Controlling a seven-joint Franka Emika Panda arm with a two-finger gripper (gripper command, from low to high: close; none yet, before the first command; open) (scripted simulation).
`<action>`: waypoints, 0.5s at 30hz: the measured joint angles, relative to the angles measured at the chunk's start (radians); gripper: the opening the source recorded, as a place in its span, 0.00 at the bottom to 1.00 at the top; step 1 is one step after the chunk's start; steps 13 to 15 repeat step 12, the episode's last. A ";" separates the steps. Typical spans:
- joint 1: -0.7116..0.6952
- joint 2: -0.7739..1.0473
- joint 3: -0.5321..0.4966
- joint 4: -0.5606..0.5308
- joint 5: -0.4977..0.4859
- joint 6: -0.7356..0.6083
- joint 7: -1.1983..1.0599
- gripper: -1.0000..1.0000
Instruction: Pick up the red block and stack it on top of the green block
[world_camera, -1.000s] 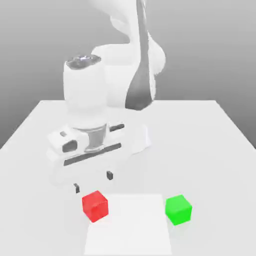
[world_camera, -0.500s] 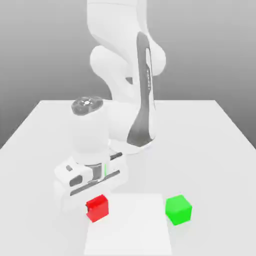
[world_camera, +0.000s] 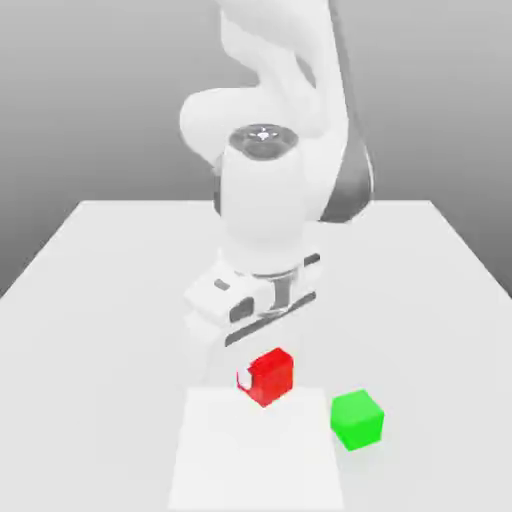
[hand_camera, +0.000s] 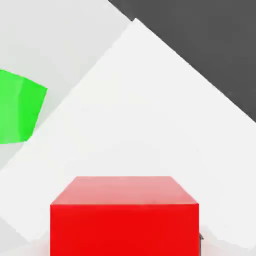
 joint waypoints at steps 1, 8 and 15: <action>0.031 -0.009 0.019 0.003 -0.002 -0.012 0.042 0.00; 0.092 0.141 0.050 0.019 -0.006 0.123 0.134 0.00; 0.091 0.172 0.050 0.020 -0.005 0.153 0.134 1.00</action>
